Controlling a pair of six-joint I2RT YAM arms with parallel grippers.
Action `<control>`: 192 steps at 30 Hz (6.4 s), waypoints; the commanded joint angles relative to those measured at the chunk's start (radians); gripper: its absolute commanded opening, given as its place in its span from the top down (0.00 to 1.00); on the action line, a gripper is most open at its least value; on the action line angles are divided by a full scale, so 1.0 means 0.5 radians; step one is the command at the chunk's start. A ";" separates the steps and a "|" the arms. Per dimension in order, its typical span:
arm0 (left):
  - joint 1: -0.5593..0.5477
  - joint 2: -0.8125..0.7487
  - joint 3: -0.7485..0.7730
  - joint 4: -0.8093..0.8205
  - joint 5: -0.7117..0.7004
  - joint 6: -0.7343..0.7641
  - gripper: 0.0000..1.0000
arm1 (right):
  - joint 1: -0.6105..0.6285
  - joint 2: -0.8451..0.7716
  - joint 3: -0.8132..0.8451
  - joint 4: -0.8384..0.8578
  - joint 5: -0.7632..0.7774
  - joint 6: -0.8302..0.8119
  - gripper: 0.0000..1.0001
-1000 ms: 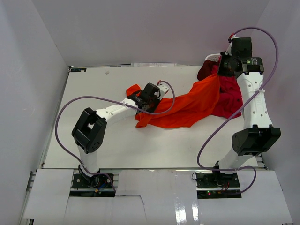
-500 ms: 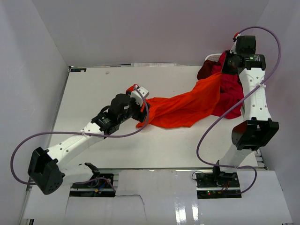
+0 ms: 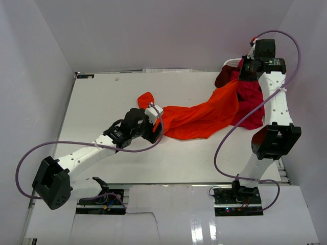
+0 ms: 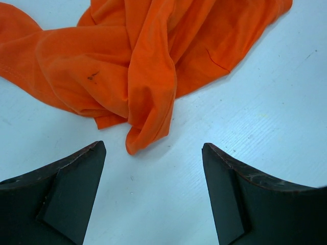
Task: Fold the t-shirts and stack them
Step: Flatten out the tshirt
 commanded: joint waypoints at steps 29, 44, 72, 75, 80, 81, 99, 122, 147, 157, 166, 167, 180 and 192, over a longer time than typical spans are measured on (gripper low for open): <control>0.464 0.361 -0.363 0.499 0.784 0.400 0.26 | -0.031 0.071 0.155 0.120 -0.198 -0.024 0.92; 0.501 0.545 -0.339 0.705 0.840 0.520 0.35 | -0.034 0.065 0.124 0.132 -0.229 -0.031 0.92; 0.537 0.959 0.449 -0.031 0.500 0.147 1.00 | -0.050 0.026 0.146 0.120 -0.351 -0.027 0.92; 0.537 0.855 0.550 -0.061 0.230 -0.090 1.00 | -0.047 0.001 0.137 0.120 -0.465 -0.024 0.92; 0.531 0.748 0.841 -0.304 -0.095 -0.351 1.00 | -0.019 -0.088 0.075 0.132 -0.566 -0.024 0.92; 0.531 0.741 0.885 -0.347 -0.163 -0.400 1.00 | -0.010 -0.103 0.063 0.132 -0.582 -0.024 0.92; 0.531 0.177 1.244 -0.835 -0.538 -0.612 1.00 | 0.582 -0.867 -0.302 0.418 -0.223 -0.150 0.92; 0.528 -0.529 1.480 -0.893 -0.611 -0.630 1.00 | 1.420 -1.229 0.392 0.292 0.498 -0.380 0.92; 0.589 -0.915 1.698 -0.623 -0.541 -0.495 1.00 | 0.362 -1.619 0.492 0.586 -0.321 -0.310 0.92; 0.774 -1.292 1.355 -0.323 -0.323 -0.541 1.00 | -0.163 -1.904 0.321 0.954 -0.729 -0.040 0.92; 0.774 -1.566 1.204 -0.126 -0.345 -0.566 1.00 | -0.353 -2.199 0.017 1.350 -0.750 0.110 0.92; 0.774 -1.587 1.198 -0.126 -0.342 -0.578 1.00 | -0.366 -2.220 0.060 1.356 -0.744 0.123 0.92; 0.780 -1.915 0.689 -0.157 -0.562 -0.630 1.00 | -0.522 -2.463 -0.740 1.755 -0.971 0.448 0.92; 0.780 -1.962 0.002 -0.105 -0.936 -0.793 1.00 | -0.620 -2.377 -1.553 2.001 -1.180 0.540 0.92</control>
